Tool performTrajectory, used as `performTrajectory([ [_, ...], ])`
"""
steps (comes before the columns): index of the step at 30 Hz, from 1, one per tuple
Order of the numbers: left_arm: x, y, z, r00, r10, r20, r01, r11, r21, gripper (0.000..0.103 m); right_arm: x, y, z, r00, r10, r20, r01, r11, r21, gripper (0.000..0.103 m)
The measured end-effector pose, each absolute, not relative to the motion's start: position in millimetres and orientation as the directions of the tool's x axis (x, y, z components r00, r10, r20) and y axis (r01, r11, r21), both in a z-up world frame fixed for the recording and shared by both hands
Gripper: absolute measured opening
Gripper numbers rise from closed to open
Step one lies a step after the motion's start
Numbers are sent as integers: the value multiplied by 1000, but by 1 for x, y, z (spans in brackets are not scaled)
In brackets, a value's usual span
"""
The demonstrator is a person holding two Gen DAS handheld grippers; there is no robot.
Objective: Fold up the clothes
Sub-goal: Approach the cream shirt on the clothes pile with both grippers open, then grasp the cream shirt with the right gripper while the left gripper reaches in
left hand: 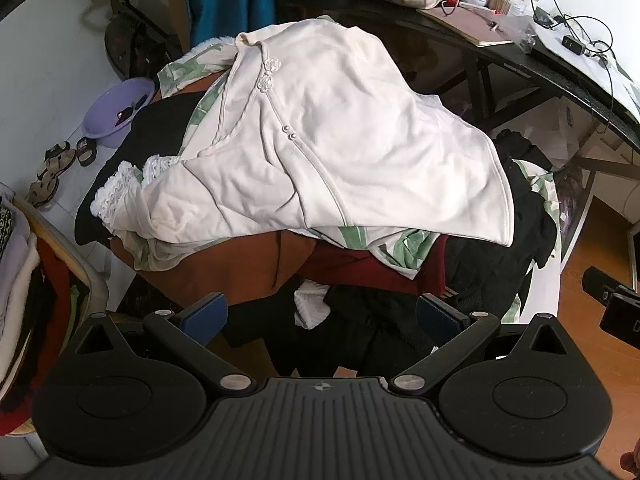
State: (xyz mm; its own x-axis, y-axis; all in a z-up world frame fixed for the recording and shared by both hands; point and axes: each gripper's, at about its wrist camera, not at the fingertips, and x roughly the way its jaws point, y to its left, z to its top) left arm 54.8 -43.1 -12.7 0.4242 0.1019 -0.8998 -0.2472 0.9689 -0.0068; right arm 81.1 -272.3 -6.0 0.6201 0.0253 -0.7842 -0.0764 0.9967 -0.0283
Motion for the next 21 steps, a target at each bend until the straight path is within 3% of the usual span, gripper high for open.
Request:
performTrajectory([
  [13, 59, -44, -21, 403, 143, -904, -224, 973, 54, 102, 85, -270, -15, 589, 25, -808, -69, 997, -20, 102],
  [21, 71, -4, -45, 365, 84, -927, -263, 965, -16, 102, 93, -249, -26, 566, 55, -822, -76, 997, 14, 102],
])
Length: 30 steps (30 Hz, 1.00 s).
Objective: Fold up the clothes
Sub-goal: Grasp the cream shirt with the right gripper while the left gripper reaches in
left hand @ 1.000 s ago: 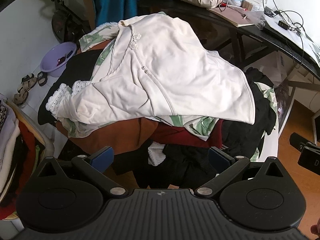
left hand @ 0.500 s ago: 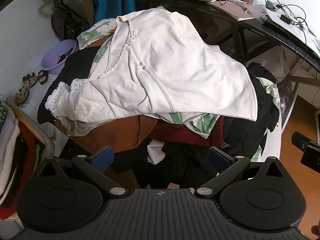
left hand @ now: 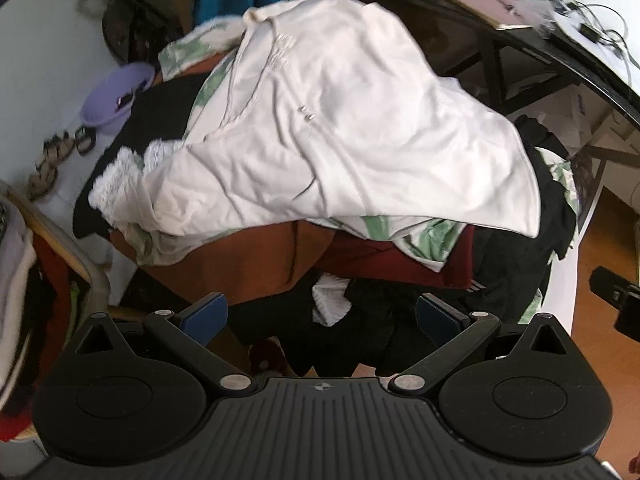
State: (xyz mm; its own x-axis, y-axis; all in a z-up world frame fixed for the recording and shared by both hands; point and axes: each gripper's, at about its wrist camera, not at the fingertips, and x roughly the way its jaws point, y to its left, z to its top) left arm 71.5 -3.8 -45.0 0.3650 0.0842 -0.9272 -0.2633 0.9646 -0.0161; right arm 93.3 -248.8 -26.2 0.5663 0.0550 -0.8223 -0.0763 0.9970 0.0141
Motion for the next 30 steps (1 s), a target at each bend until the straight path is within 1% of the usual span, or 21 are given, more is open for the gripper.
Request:
performTrajectory([
  [3, 84, 18, -57, 347, 72, -935, -279, 960, -29, 102, 105, -239, -33, 546, 34, -837, -47, 999, 10, 102],
  [7, 107, 45, -69, 346, 110, -932, -253, 967, 20, 102, 123, -220, -38, 534, -5, -845, -17, 1000, -16, 102],
  [11, 128, 88, -81, 345, 87, -934, -266, 964, -9, 102, 152, -187, -44, 517, -34, -855, -3, 999, -42, 102],
  [16, 152, 153, -92, 332, 60, -941, -335, 940, -58, 102, 201, -131, -51, 532, -36, -846, -4, 999, -45, 102],
  [21, 170, 199, -94, 356, 87, -930, -327, 944, -37, 102, 252, -60, -55, 549, -33, -835, -56, 996, -76, 102],
  [25, 174, 230, -94, 450, 14, -893, -313, 939, -143, 102, 292, 1, -47, 571, 25, -821, -137, 988, -65, 102],
  [30, 186, 260, -117, 420, -40, -907, -369, 906, -210, 102, 341, 72, -46, 624, 71, -778, -240, 965, -105, 102],
])
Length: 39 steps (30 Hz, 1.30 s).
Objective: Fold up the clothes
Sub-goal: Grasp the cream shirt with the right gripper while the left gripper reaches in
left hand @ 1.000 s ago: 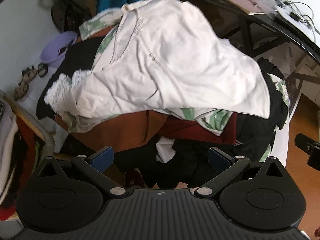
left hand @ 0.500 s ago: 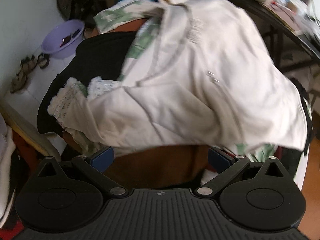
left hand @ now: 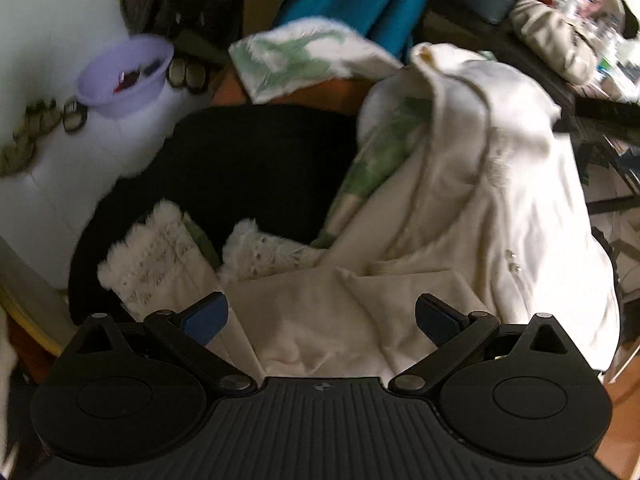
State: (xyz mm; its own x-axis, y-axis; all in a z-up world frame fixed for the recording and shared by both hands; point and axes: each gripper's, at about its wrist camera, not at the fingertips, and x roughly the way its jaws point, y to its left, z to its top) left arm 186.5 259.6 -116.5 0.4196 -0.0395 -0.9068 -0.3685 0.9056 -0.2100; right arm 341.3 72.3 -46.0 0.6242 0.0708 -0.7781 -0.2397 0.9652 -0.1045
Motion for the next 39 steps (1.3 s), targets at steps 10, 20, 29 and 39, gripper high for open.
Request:
performTrajectory([
  [10, 195, 297, -143, 406, 0, -914, -412, 893, -183, 102, 422, 176, -86, 647, 112, -754, -405, 889, -215, 102],
  [20, 200, 307, -144, 398, 0, -917, -403, 899, -174, 102, 454, 213, -115, 621, 39, -783, -401, 874, -274, 101],
  [29, 217, 304, -125, 453, 40, -891, -402, 901, -164, 102, 447, 188, -75, 649, 168, -742, -316, 947, -61, 6],
  [39, 258, 239, -109, 515, -13, -857, -294, 936, -192, 102, 398, 54, -7, 746, 295, -597, -242, 955, 170, 5],
])
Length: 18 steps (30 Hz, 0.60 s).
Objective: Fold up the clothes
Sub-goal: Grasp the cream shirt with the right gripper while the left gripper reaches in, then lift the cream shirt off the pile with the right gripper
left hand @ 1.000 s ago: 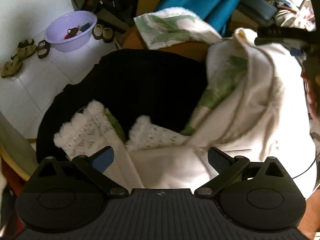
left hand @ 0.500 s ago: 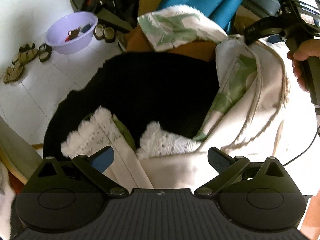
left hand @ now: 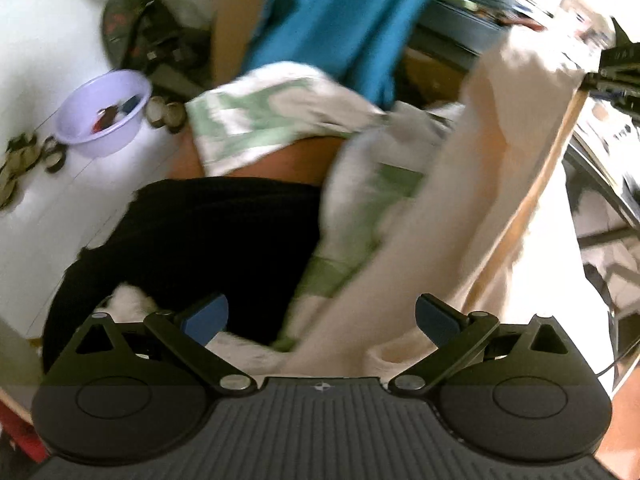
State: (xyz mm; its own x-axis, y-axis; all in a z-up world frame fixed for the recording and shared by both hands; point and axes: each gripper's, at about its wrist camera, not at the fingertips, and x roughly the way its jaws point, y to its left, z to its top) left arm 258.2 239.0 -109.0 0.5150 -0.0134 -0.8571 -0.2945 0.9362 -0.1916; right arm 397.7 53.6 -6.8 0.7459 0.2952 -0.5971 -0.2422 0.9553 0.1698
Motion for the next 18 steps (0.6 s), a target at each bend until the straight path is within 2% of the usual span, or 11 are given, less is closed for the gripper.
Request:
performTrajectory([
  [7, 267, 189, -124, 481, -52, -875, -333, 912, -237, 102, 368, -15, 19, 778, 347, -525, -248, 936, 251, 4],
  [12, 269, 165, -120, 493, -35, -869, -389, 885, -256, 102, 361, -47, 25, 759, 385, -525, -271, 920, 284, 4],
  [18, 268, 160, -107, 585, -63, -809, -474, 782, -404, 102, 348, -76, 23, 748, 416, -518, -294, 906, 303, 4],
])
